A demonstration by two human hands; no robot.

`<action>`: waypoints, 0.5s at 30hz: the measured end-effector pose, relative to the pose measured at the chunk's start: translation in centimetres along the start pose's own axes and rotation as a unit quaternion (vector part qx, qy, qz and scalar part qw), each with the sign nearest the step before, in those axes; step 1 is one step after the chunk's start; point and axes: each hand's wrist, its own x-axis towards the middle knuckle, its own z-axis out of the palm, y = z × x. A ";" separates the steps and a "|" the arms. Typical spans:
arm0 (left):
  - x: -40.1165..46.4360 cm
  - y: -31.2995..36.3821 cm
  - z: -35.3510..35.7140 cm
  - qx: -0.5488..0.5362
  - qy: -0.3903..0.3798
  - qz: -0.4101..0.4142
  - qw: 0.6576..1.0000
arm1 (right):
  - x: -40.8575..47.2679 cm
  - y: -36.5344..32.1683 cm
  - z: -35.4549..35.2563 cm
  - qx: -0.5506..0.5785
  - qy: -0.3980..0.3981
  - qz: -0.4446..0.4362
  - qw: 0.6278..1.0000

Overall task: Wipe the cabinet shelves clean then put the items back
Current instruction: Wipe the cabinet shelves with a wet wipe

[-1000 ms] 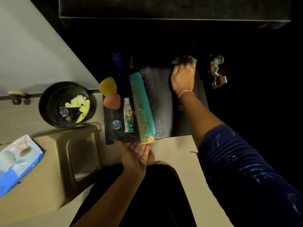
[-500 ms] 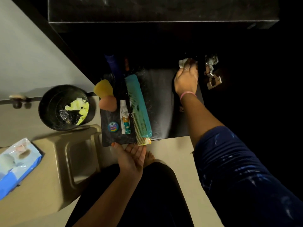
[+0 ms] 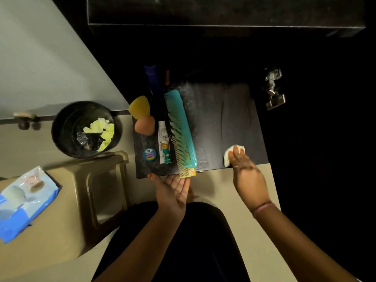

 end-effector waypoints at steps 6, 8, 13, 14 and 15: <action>0.2 -0.1 -0.1 0.010 0.002 0.003 1.000 | 8.4 -0.3 -9.0 -0.053 0.047 0.038 0.997; 0.2 -0.1 -0.1 0.008 -0.002 0.007 1.000 | 14.0 -0.5 -9.9 0.003 0.092 0.058 0.994; -0.1 -0.1 0.0 0.008 0.000 0.006 1.000 | 17.6 -1.6 -5.8 -0.007 0.053 0.080 0.995; -0.1 -0.1 0.0 0.009 0.000 0.006 1.000 | 16.1 -1.4 -4.5 -0.017 0.055 0.078 0.995; 0.0 -0.1 0.0 0.009 0.001 0.007 1.000 | 14.1 -0.8 -3.1 -0.033 0.049 0.074 0.996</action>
